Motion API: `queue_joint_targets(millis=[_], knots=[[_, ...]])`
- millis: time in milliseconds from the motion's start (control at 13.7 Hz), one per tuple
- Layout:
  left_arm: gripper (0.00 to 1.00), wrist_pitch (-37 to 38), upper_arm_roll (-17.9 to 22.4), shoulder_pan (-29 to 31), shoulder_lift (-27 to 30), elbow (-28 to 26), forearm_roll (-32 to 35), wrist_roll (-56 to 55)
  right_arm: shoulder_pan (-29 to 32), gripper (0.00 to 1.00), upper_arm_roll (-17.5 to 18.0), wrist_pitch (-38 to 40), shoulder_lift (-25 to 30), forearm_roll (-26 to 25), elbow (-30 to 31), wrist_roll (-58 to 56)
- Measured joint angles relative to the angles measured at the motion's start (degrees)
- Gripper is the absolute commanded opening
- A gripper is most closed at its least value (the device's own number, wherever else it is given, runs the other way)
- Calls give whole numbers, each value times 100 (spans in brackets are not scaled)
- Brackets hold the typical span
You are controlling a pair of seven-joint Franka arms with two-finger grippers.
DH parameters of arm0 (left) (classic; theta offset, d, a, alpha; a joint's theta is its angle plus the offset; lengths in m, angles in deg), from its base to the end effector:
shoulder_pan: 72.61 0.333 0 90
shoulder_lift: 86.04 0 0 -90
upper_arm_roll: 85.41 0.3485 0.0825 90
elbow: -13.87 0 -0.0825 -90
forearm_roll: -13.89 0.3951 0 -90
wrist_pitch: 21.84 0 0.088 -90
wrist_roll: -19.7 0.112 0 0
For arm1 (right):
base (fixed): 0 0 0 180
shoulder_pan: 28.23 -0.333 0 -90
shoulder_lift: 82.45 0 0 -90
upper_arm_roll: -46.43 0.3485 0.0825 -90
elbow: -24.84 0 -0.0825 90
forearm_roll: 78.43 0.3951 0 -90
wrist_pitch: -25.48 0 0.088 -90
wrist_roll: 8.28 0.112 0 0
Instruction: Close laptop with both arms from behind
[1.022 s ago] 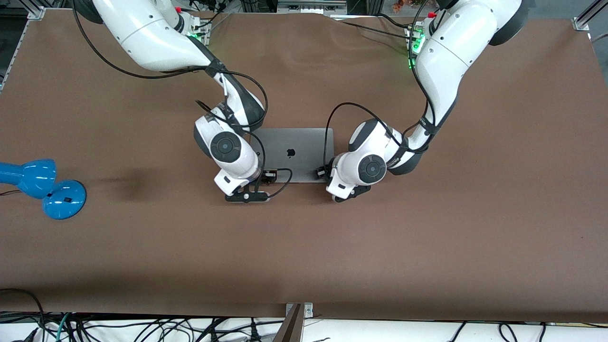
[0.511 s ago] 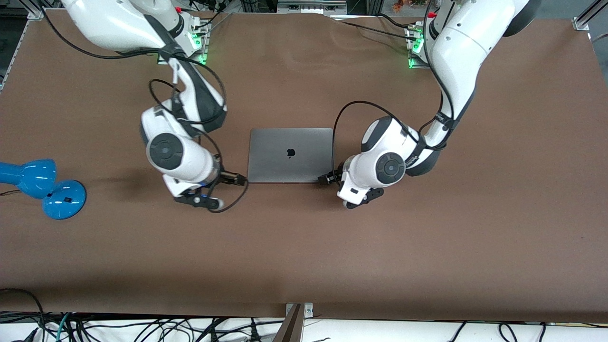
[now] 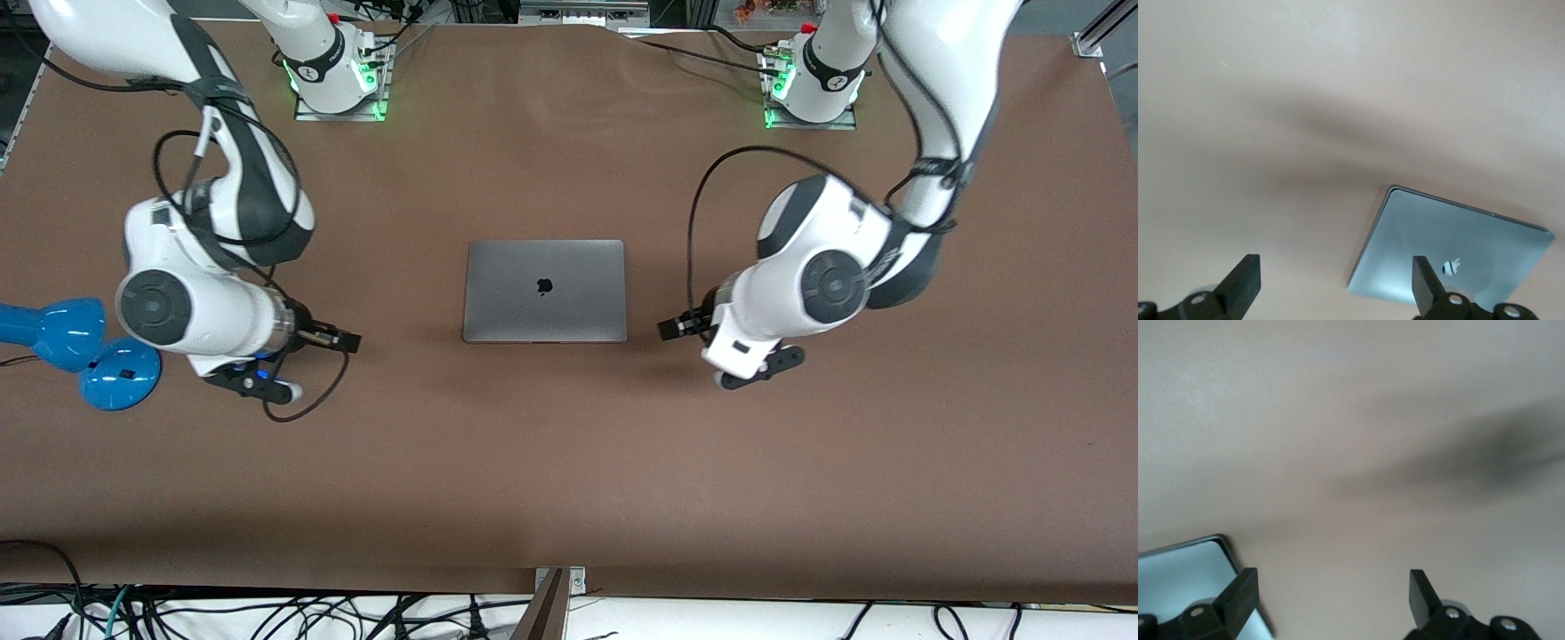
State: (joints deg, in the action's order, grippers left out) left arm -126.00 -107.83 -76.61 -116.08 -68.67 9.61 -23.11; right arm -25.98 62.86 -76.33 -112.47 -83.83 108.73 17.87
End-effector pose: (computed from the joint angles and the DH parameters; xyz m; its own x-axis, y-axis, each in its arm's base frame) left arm 0.6549 -0.2761 0.4178 0.9132 0.3132 -0.2606 0.3508 -0.9298 0.1116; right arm 0.6902 0.1301 0.3919 0.9602 -0.2018 -0.1933 -0.1991 -0.9794 0.0336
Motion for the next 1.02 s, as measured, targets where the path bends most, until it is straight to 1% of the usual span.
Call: queue_joint_targets(millis=[73,219,292,365,511,584,657,803,876,1022], knots=[[100,191,1,146,232,-6,1,249,-2,100,-218,24,69,0,-65,-534],[100,530,23,406,666,-79,2,764,0,100,-768,19,305,5,-95,-1780],[100,612,107,461,880,-194,2,979,9,100,-1039,8,469,14,-97,-2343],[100,642,232,473,1097,-367,3,1223,17,100,-1274,-25,668,83,-67,-2719],[100,647,537,469,1519,-795,4,1770,18,100,-1610,-122,1235,386,209,-3012],[100,648,696,469,1735,-1027,21,2004,-9,100,-1702,-64,1584,454,391,-3067],[100,651,841,470,1962,-1280,138,2226,-73,100,-1763,174,1946,469,542,-3070],[100,655,1014,471,2448,-1813,504,2503,-236,100,-1798,963,2615,469,704,-3066],[100,670,1057,467,2684,-2038,569,2634,-302,100,-1797,1264,2880,469,756,-3063],[100,813,1233,452,3089,-2296,588,2993,-380,100,-1779,1523,3218,469,839,-2988]])
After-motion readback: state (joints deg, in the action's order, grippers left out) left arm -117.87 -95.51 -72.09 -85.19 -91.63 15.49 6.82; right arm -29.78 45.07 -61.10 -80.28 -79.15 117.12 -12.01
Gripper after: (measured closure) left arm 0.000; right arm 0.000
